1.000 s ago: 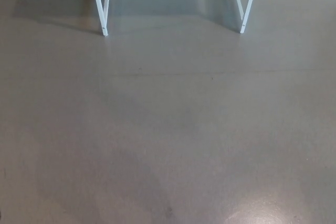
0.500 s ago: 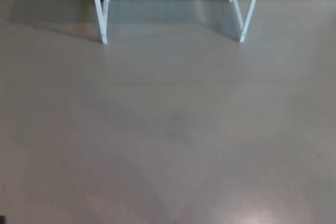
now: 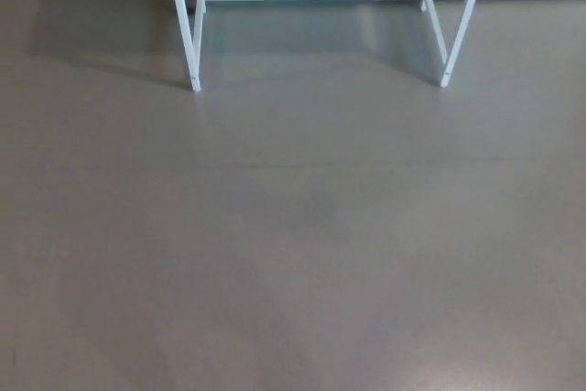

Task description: The robot walk towards a table in front and uses its left hand to pick up the pot from the base and places it on the table

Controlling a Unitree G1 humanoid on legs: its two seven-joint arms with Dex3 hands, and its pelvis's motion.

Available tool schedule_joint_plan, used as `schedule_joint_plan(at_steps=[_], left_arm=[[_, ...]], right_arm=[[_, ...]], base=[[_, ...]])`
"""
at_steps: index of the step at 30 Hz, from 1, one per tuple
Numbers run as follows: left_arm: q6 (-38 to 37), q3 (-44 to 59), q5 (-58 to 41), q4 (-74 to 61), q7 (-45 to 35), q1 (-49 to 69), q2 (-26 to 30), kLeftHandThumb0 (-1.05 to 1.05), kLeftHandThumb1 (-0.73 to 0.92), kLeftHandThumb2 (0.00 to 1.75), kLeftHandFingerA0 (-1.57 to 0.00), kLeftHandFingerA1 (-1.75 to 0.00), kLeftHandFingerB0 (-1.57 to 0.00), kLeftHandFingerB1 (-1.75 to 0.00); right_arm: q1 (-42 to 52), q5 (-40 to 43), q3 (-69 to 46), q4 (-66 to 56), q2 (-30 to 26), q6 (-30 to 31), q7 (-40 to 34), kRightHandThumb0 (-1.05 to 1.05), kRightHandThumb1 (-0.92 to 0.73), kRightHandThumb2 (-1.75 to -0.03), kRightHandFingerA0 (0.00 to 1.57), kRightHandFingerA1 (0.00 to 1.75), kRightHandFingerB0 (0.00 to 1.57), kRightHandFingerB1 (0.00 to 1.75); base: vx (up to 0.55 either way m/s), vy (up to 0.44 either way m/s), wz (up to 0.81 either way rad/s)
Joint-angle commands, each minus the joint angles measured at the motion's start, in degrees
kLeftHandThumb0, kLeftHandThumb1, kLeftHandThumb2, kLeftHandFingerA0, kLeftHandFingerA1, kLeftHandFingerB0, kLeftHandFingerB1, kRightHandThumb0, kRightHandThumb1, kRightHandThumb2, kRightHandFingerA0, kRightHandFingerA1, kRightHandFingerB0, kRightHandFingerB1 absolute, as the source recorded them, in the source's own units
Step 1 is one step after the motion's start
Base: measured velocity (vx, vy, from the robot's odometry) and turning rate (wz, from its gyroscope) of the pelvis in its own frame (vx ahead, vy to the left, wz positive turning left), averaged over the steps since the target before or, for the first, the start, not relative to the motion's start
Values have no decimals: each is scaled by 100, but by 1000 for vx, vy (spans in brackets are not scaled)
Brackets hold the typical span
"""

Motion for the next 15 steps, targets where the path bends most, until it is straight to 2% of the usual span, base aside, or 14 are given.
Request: schedule_joint_plan(at_steps=[1, 2, 3, 7, 8, 13, 14, 15], left_arm=[[-64, 34, -61, 95, 55, -169, 56, 1, 57, 56, -43, -44, -30, -34], [-68, 38, -65, 88, 48, -163, 57, 1, 57, 56, -43, -44, -30, -34], [-50, 57, -88, 32, 30, -130, 50, -1, 38, 85, -32, -58, -20, -51], [-40, 73, -91, 13, 22, -124, 43, -1, 38, 85, -32, -58, -20, -51], [-12, 70, -80, -12, 46, -127, 44, -2, 57, 56, -44, -42, -31, -34], [15, 74, -89, -50, 22, -116, 49, -1, 58, 56, -41, -42, -31, -34], [6, 70, -81, -45, 16, -115, 52, -1, 39, 86, -30, -56, -20, -50], [-3, 64, -68, -40, 18, -114, 56, -1, 39, 86, -30, -56, -20, -50]], right_arm=[[-73, 26, -5, 23, -151, -72, -81, -39, -54, -57, 49, 39, 31, 35], [-82, 31, -5, 33, -150, -75, -77, -39, -54, -57, 49, 39, 31, 35], [-104, 10, 18, 33, -154, -47, -97, -42, -54, -57, 50, 39, 31, 34], [-119, 5, 37, 35, -160, -37, -112, -42, -54, -57, 50, 39, 31, 34], [-138, 16, 36, 35, -162, -21, -98, -40, -55, -57, 48, 39, 30, 34], [-157, 42, 35, 10, -166, 12, -71, -40, -54, -57, 50, 39, 31, 34], [-156, 54, 29, 5, -164, 10, -57, -40, -54, -57, 49, 39, 30, 34], [-156, 68, 24, 3, -162, 8, -42, -40, -54, -57, 49, 39, 30, 34]], base=[[176, -247, 22], [172, -243, -10], [205, -149, -7], [154, -54, -6], [198, 36, -8], [226, 130, -15], [267, 273, 29], [258, 241, -69]])
